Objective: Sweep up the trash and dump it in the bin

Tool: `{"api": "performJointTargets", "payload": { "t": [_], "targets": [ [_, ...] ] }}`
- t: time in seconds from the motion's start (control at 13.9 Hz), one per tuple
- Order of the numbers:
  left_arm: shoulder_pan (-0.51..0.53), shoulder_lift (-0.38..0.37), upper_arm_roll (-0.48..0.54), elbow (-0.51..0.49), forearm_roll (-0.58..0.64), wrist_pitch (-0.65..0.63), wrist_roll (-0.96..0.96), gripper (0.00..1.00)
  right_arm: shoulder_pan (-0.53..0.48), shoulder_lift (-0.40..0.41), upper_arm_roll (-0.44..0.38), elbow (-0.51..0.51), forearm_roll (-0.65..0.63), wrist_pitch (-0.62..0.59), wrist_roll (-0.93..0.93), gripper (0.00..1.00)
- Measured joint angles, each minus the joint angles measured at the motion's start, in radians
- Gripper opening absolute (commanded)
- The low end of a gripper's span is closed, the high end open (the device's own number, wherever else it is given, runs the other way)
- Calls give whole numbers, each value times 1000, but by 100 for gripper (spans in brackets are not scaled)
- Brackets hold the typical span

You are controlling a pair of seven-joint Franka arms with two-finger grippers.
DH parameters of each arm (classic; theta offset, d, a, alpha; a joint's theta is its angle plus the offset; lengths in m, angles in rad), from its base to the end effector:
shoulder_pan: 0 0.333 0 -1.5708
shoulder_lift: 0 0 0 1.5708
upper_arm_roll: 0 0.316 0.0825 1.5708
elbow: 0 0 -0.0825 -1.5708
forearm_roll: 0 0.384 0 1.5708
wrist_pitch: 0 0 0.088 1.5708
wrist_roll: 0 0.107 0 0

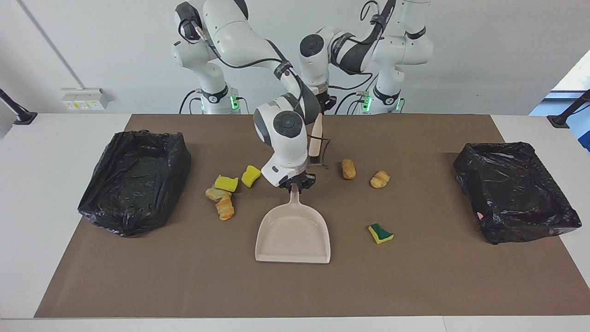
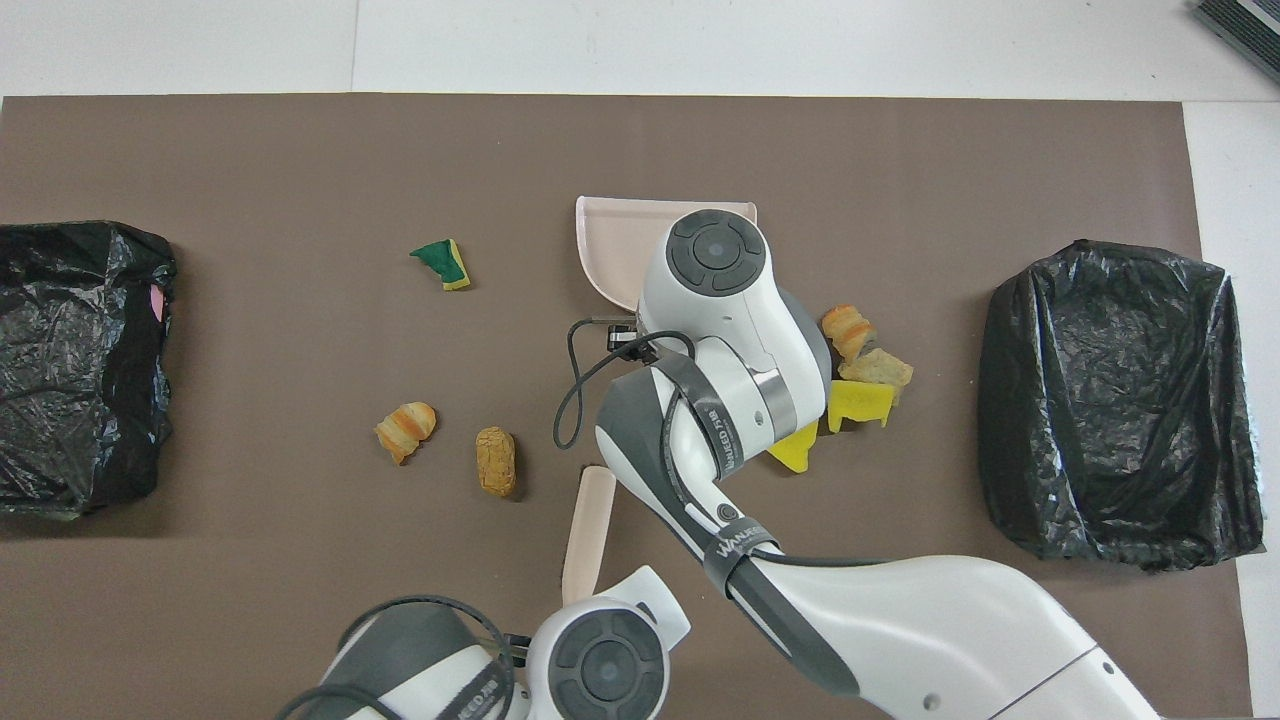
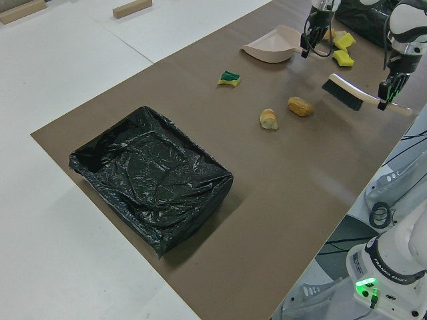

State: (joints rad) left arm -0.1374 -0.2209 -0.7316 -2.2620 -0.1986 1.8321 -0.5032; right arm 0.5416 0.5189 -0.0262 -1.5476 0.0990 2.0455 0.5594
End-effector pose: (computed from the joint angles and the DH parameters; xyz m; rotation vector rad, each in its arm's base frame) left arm 0.2810 -0.3660 0.4089 -2.9664 0.3843 0.3361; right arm 0.5975 0.3477 0.3479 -3.0840 0.1340 0.0863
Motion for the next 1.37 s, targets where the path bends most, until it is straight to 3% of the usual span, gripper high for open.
{"api": "performJointTargets", "payload": {
  "t": [0.29,0.65,0.86,1.15,1.37],
  "targets": [
    [1,-93,245,3,17,-68,310,0,-4,-12,-2,9,0,-1,-102,0],
    [3,-45,445,60,137,-44,552,0,-33,-99,-10,11,-3,-97,-314,0],
    [4,87,541,194,221,-1,656,0,-68,-149,-11,11,-4,-178,-465,0],
    [5,368,565,465,377,17,823,0,-119,-187,-12,11,-35,-256,-753,0],
    [15,542,578,632,409,17,893,0,-119,-194,-9,2,-121,-274,-986,0]
  ]
}}
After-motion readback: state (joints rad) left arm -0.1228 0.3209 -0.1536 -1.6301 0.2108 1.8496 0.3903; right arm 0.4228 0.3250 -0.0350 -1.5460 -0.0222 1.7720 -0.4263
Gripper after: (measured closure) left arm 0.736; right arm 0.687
